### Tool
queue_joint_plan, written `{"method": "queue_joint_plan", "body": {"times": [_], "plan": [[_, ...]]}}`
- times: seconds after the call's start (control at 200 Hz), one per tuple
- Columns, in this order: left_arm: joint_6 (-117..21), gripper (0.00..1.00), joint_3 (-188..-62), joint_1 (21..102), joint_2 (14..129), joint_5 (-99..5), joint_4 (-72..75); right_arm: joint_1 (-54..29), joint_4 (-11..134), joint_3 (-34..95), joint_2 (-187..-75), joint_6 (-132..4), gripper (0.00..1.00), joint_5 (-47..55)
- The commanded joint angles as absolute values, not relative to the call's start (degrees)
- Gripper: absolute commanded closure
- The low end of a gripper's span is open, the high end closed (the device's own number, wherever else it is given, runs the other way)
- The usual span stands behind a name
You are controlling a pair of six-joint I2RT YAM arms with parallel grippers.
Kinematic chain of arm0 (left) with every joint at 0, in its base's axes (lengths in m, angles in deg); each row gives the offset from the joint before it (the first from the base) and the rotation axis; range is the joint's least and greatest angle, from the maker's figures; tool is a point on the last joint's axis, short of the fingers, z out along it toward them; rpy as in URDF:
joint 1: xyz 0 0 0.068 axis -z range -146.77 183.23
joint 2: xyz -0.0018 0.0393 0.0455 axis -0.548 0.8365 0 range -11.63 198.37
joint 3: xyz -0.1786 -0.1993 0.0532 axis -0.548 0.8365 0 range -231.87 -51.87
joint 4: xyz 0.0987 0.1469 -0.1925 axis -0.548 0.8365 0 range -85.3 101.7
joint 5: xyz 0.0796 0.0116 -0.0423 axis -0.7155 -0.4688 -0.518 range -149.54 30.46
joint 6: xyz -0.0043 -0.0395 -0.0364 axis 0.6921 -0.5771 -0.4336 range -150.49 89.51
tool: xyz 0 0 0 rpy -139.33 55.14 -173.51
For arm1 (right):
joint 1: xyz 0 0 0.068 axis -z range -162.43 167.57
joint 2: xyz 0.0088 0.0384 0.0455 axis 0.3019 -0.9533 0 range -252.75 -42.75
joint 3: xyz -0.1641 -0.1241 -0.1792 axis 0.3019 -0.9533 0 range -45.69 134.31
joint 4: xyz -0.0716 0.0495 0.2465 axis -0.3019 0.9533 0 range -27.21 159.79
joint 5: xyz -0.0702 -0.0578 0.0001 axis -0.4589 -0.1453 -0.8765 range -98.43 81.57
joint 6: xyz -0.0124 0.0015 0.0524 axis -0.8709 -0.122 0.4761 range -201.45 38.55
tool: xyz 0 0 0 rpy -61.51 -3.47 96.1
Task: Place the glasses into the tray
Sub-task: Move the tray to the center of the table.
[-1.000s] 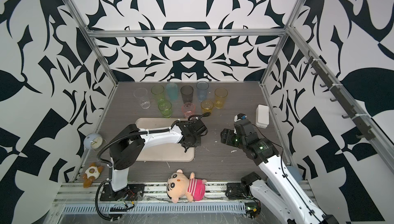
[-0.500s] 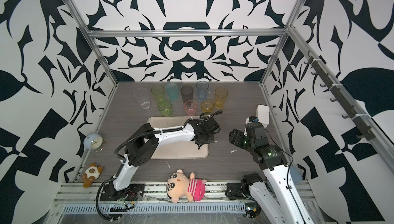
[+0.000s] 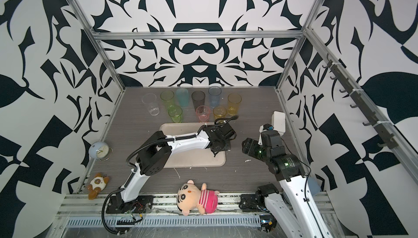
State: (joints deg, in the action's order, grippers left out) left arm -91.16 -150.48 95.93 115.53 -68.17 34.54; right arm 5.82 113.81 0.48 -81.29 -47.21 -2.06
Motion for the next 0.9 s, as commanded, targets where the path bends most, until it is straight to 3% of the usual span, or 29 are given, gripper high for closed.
{"method": "queue_joint_plan", "body": {"times": [0.0, 0.19, 0.575, 0.895], "plan": [[-90.7, 0.72, -153.1, 96.0, 113.7, -69.8, 35.4, 5.9, 112.5, 1.1, -81.9, -48.1, 0.19, -0.9], [-88.2, 0.56, -150.9, 94.3, 106.8, -71.5, 37.6, 5.9, 110.8, 1.4, -81.9, -48.0, 0.21, 0.8], [-81.0, 0.44, -140.0, 86.1, 86.1, -74.0, 43.1, 6.0, 103.0, 0.6, -82.5, -47.7, 0.26, 8.2], [-75.3, 0.39, -135.8, 66.2, 72.9, -72.6, 49.2, 5.4, 98.1, -1.0, -84.8, -46.0, 0.28, 11.4]]}}
